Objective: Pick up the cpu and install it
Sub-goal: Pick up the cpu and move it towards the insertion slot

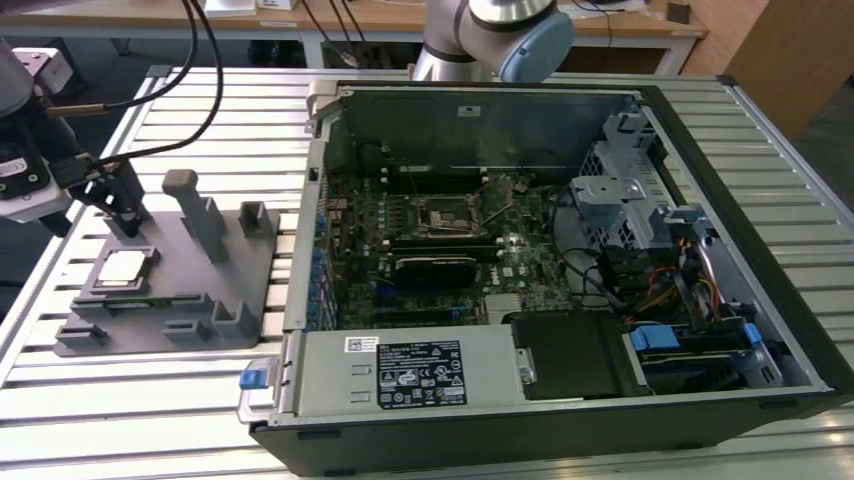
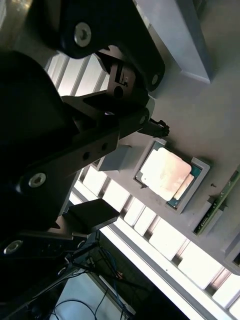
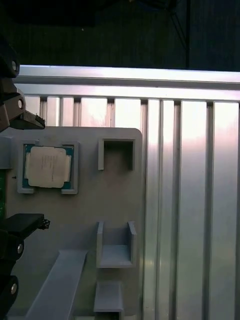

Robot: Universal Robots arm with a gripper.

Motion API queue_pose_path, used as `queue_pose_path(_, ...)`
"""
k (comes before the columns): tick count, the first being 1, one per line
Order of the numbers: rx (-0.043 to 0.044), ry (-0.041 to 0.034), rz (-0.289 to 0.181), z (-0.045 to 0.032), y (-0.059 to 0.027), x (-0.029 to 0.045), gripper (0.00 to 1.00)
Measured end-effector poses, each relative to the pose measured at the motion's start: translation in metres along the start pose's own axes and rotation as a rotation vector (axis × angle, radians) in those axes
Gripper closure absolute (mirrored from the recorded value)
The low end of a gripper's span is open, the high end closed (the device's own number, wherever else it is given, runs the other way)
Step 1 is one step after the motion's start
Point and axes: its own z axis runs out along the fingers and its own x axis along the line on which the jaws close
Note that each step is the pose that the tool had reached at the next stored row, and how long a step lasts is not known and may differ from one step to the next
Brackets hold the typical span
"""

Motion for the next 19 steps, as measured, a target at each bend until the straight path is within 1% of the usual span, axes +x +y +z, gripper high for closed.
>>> queue_pose_path(5, 0.0009, -0.0005, 0.014, 0.0071, -0.0002, 0.0028, 0.24)
queue_pose_path(10, 0.0009, -0.0006, 0.016, 0.0148, -0.0005, 0.0031, 0.24)
queue_pose_path(14, 0.001, -0.0006, 0.016, 0.0208, -0.0031, 0.0035, 0.24)
queue_pose_path(19, 0.0009, -0.0006, 0.016, 0.0282, -0.0041, 0.0036, 0.24)
